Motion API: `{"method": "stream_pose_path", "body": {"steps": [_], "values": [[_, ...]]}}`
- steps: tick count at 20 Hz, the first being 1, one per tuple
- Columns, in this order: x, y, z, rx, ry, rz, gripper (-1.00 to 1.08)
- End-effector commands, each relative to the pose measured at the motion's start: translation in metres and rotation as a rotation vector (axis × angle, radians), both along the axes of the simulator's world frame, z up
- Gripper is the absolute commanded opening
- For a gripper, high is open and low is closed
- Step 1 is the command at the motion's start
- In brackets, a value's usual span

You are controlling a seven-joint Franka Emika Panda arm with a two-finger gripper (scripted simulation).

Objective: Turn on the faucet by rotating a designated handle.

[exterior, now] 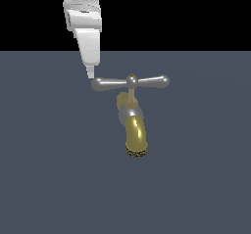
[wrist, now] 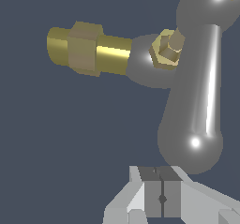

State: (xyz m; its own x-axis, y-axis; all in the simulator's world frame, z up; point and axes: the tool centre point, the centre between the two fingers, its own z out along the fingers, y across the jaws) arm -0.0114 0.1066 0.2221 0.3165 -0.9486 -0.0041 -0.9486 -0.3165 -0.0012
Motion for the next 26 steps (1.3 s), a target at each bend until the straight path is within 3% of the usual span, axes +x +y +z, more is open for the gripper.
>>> {"method": "stream_pose_path", "body": {"steps": [1,9,17,26], "values": [[0.009,-0.005,-0.009,-0.002,0.002,-0.041,-1.00],[0.026,-0.012,-0.023,-0.005,0.000,-0.114,-1.00],[0.028,-0.014,-0.024,-0.005,0.000,-0.122,-1.00],[0.002,-0.016,-0.024,-0.005,0.000,-0.122,-1.00]]}}
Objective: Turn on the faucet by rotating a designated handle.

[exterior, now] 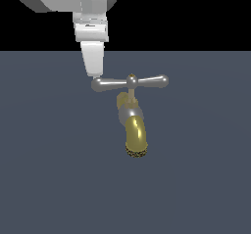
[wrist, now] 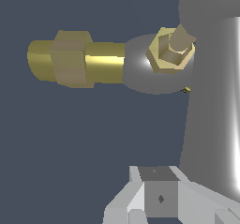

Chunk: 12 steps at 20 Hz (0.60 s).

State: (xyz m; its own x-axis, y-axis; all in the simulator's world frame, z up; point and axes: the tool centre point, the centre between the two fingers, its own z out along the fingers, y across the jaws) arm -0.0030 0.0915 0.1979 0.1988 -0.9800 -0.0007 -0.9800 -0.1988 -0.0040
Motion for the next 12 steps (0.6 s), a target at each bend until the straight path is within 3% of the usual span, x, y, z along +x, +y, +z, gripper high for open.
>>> {"method": "stream_pose_path", "body": {"steps": [1,12], "values": [[-0.010,-0.001,0.000,-0.002,0.004,0.000,-1.00],[-0.043,-0.005,0.000,-0.002,0.004,-0.001,-1.00]]}}
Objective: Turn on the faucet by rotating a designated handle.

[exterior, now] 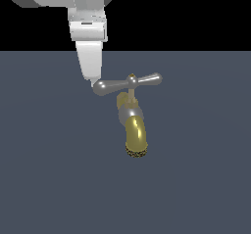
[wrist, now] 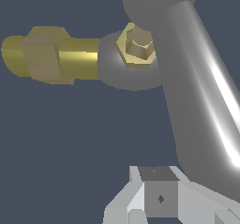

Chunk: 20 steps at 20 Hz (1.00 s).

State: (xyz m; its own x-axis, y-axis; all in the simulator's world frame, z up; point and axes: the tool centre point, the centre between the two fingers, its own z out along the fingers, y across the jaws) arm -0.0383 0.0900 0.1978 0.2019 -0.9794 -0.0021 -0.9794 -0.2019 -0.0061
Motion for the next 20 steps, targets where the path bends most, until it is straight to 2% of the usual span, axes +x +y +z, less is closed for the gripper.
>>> {"method": "stream_pose_path", "body": {"steps": [1,8,10,20], "values": [[-0.010,-0.004,0.000,-0.004,0.006,-0.004,-1.00],[-0.032,-0.006,0.000,-0.003,0.006,-0.004,-1.00],[-0.027,-0.002,0.001,-0.001,0.001,0.002,-1.00],[-0.050,-0.028,0.000,-0.001,0.002,0.000,-1.00]]}}
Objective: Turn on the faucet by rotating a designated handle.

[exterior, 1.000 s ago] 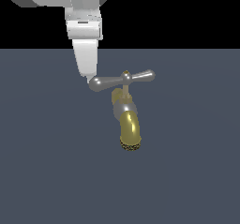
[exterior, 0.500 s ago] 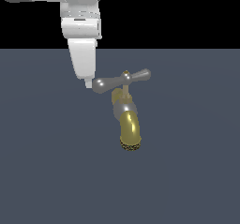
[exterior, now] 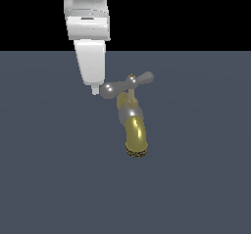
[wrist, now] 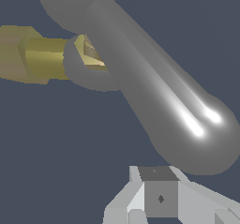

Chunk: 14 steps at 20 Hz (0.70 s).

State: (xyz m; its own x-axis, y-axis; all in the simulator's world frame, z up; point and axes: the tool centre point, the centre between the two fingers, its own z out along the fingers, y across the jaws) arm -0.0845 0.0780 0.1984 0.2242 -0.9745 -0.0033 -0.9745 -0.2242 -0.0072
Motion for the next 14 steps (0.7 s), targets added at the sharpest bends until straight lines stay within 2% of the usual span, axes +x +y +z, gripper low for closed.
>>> {"method": "stream_pose_path", "body": {"steps": [1,14], "values": [[-0.006,-0.019,0.000,-0.003,0.003,-0.023,-1.00],[-0.037,-0.055,0.000,-0.004,0.006,-0.026,-1.00]]}}
